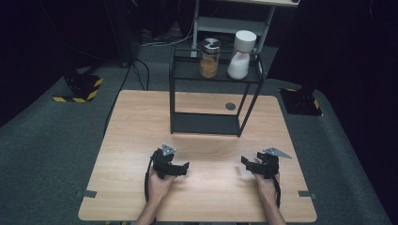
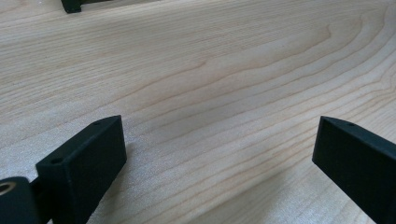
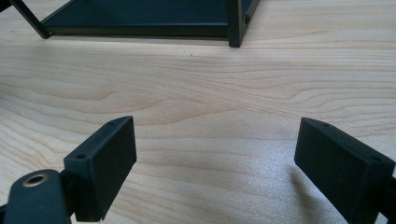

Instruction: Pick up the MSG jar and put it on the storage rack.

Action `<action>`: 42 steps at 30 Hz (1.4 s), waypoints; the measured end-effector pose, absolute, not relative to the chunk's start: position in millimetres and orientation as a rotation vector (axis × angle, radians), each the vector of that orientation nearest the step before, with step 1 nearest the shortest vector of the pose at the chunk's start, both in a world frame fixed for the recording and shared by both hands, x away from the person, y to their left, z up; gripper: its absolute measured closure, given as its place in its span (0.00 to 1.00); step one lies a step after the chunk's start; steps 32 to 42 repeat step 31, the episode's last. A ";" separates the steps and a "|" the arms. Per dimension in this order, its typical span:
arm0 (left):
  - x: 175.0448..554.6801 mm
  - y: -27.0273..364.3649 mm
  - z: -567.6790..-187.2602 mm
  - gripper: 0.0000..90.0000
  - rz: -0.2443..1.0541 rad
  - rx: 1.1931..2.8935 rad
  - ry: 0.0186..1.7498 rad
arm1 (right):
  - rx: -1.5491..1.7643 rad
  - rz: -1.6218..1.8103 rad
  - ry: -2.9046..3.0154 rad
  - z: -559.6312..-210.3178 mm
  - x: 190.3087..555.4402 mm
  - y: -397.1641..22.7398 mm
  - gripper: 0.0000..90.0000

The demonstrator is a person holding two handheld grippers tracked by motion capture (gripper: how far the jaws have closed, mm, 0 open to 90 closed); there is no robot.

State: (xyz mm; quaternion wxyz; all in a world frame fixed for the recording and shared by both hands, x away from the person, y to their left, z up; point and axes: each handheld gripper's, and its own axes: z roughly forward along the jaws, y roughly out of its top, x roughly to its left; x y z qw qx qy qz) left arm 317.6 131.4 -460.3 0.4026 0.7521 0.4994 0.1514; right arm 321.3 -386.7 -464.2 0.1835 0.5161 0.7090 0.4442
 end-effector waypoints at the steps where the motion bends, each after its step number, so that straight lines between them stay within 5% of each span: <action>1: 317.6 131.5 -460.3 0.03 0.382 1.899 1.262 | 1.457 1.252 2.001 -464.1 321.6 -386.7 0.13; 42: 317.5 132.5 -460.6 0.04 0.380 1.896 1.262 | 1.459 1.228 2.030 -461.5 325.6 -384.6 0.13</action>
